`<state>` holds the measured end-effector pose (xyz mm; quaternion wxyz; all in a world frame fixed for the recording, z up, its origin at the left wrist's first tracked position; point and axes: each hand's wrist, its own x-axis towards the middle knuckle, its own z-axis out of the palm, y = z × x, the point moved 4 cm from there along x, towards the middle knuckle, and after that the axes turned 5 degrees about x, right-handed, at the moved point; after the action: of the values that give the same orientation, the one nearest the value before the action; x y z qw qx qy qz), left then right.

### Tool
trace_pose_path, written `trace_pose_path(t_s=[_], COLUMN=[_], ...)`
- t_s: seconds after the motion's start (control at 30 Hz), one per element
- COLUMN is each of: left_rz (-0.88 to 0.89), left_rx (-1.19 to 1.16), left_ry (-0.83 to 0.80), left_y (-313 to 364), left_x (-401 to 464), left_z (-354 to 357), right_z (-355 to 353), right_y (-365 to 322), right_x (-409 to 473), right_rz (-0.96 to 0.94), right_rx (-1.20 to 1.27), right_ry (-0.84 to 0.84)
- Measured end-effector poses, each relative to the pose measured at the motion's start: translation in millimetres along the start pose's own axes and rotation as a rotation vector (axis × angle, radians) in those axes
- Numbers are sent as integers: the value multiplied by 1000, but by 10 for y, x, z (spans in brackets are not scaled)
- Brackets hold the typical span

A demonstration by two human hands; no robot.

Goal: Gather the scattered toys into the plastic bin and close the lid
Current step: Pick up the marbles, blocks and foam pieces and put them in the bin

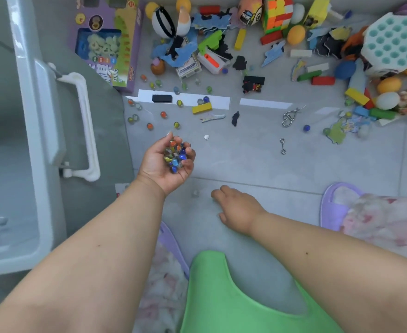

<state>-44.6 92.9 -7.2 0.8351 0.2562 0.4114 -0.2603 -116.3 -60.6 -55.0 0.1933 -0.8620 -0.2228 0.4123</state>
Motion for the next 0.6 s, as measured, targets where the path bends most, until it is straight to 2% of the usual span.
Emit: trace_pose_path(t_s=[0.1,0.23,0.5,0.6], left_rz=[34,59,57,54], left_rx=[-47,-86,-98,-93], left_ry=[11,68,157,188], left_y=[-8,45,124,111], left_x=[-65,-102,72,163], left_z=[-107,-272,-458,-494], right_z=[-61,-179,-574,-670], right_y=[-85,-264,-434,-314], right_x=[24,212,878,965], right_rz=[33,-27,-71,5], right_rx=[23,-85,-237,-169], right_ry=[110,190,96,90])
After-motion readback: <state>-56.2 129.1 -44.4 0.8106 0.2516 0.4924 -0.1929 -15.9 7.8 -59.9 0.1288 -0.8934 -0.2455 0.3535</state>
